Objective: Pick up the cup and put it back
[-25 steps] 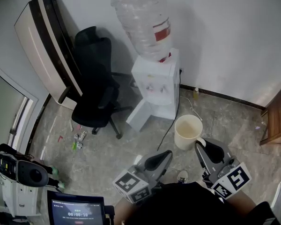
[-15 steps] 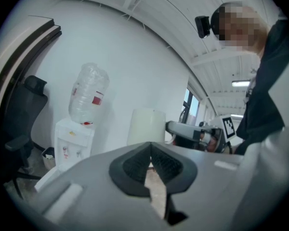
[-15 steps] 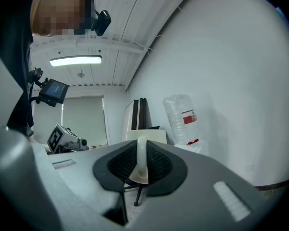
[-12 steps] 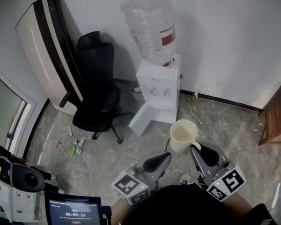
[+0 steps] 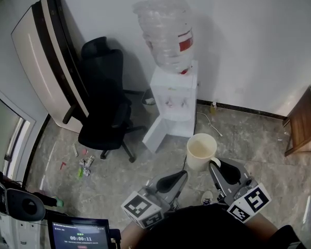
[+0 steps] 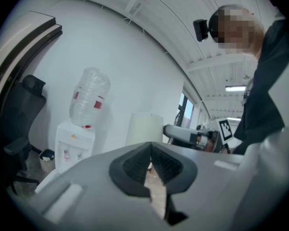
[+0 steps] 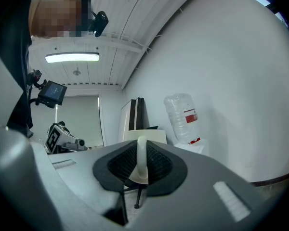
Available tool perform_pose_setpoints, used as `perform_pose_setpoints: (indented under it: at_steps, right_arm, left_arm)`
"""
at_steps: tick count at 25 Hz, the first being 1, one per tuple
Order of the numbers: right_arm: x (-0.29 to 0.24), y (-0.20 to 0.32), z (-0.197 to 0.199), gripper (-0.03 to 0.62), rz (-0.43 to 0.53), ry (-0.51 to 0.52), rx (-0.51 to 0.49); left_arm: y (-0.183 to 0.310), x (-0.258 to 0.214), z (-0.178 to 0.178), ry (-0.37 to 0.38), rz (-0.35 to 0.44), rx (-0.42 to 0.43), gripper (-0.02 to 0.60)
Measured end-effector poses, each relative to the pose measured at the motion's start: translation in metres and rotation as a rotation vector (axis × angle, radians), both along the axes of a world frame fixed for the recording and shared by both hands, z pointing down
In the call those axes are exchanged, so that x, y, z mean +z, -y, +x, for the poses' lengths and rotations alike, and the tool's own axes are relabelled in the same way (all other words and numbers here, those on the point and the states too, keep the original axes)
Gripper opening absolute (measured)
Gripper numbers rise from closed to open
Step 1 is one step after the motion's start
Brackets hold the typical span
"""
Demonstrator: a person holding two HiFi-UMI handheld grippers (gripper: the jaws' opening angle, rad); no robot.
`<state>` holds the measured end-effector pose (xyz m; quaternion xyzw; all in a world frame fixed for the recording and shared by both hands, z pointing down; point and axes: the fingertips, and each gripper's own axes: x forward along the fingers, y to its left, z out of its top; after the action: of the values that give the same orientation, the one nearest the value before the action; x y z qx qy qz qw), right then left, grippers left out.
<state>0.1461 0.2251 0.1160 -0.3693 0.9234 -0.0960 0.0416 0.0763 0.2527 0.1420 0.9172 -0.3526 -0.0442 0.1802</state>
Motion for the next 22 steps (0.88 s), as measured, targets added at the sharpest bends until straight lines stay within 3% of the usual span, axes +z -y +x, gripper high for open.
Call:
perform_pose_setpoints:
  at_steps: [9,22]
  right_arm:
    - [-0.006,-0.014,-0.005,0.044,0.013,-0.016,0.002]
    - [-0.003,0.000,0.019,0.044,-0.007,-0.002,0.051]
  left_arm:
    - [-0.011,-0.004,-0.004,-0.025,0.009,0.003,0.003]
    - [-0.004,0.004,0.006,-0.011,-0.017,0.012,0.003]
